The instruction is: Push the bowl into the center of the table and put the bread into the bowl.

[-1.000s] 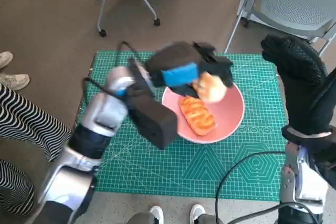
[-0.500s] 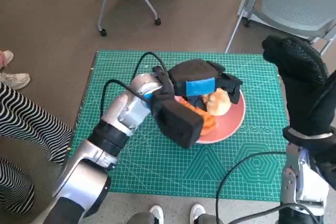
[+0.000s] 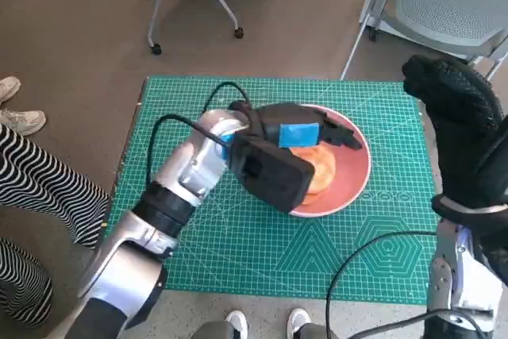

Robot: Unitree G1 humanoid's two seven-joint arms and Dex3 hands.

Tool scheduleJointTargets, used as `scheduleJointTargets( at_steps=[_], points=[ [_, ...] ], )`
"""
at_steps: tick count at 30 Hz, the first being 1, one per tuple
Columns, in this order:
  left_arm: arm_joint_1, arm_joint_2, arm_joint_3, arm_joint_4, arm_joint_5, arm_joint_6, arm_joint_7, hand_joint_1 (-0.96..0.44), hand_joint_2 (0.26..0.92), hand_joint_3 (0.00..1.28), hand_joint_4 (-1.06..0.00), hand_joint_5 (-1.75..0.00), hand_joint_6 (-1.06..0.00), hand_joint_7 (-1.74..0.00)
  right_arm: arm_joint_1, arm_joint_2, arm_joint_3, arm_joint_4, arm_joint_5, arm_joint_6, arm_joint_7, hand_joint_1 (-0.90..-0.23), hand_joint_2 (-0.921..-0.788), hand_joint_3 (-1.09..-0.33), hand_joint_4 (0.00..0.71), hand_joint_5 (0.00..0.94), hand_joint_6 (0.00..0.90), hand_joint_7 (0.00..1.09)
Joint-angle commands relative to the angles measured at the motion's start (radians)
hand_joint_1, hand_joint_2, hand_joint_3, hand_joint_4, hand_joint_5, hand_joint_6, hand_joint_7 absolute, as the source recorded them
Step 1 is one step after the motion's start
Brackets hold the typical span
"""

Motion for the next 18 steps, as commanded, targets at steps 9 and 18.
scheduleJointTargets(
  at_steps=[9, 18],
  points=[
    [0.051, 0.028, 0.259, -0.081, -0.382, 0.003, -0.094, -0.44, 0.871, 0.03, 0.0, 0.0, -0.16, -0.05, -0.013, -0.008, -0.002, 0.001, 0.0, 0.029, -0.016, -0.675, -0.921, -0.7, 0.198, 0.001, 0.072, 0.55],
    [0.108, 0.001, 0.435, -0.129, -0.607, -0.011, -0.066, -0.64, 0.918, 0.14, -0.02, -0.01, -0.2, -0.06, -0.061, -0.009, 0.011, -0.009, -0.013, 0.048, -0.028, -0.673, -0.921, -0.698, 0.201, 0.003, 0.08, 0.56]
  ],
)
